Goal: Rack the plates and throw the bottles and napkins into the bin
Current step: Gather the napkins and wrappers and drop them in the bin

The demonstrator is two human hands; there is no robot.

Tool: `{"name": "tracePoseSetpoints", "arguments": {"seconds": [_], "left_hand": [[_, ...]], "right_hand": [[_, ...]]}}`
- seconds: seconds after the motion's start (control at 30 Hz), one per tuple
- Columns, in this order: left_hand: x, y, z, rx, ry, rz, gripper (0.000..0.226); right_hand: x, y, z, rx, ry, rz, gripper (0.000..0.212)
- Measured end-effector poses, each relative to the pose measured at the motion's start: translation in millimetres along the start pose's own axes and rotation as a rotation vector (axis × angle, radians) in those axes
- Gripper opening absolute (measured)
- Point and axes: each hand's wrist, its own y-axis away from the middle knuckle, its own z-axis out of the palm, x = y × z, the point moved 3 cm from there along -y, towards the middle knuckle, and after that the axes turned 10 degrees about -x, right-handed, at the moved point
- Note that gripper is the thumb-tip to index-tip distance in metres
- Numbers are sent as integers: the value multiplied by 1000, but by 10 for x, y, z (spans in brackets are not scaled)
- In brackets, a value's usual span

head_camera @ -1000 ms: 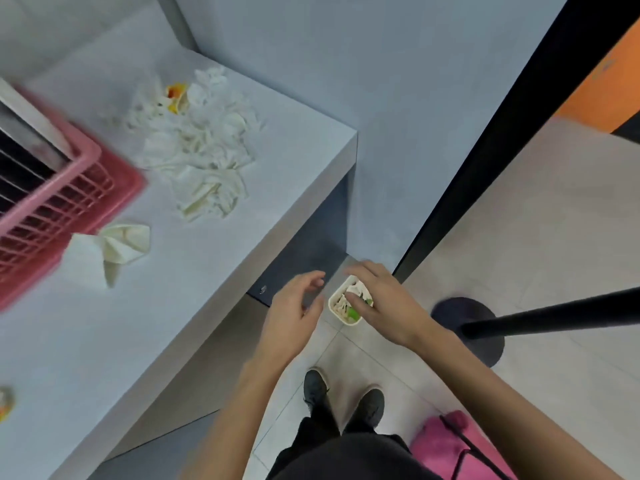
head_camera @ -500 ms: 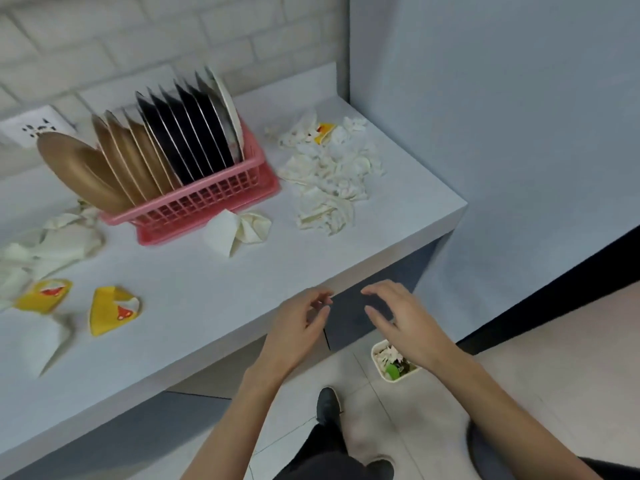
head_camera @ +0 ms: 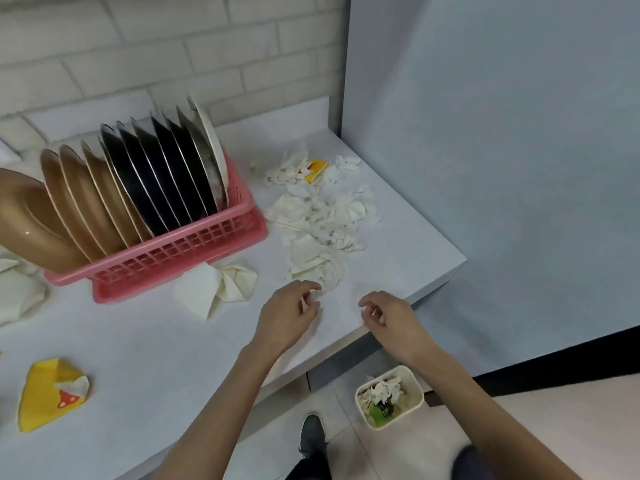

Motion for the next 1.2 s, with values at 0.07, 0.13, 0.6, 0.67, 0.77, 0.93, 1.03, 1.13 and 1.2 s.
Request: {"name": "tracePoseSetpoints", "arguments": {"seconds": [0.07, 0.13, 0.6, 0.67, 0.77, 0.93, 1.03, 1.13, 1.2], "left_hand": [[-11, -233, 24, -34, -86, 32, 37], [-27, -419, 72, -76, -179, 35, 45], [-176, -359, 248, -88, -30, 91, 40], [-166, -287, 214, -52, 47, 106, 25], [-156, -211, 138, 16, 172, 91, 15], [-152, -138, 7, 187, 431, 74, 22], [-204, -140, -42, 199, 579, 9, 14], [-347, -167, -55, 180, 456, -74, 6], [-424, -181, -29, 130, 303, -77, 7]], "right_hand": [[29, -186, -43, 27, 18, 22, 22], [37, -355, -65, 47, 20, 36, 26], [33, -1056, 77, 4, 142, -20, 45], [60, -1097, 81, 35, 189, -55, 34], [127, -1128, 79, 64, 195, -92, 11], [158, -1065, -17, 83, 49, -149, 16], [94, -986, -138, 128, -86, -207, 23], [104, -985, -196, 150, -174, -154, 32], [124, -996, -204, 128, -213, -81, 34]]}}
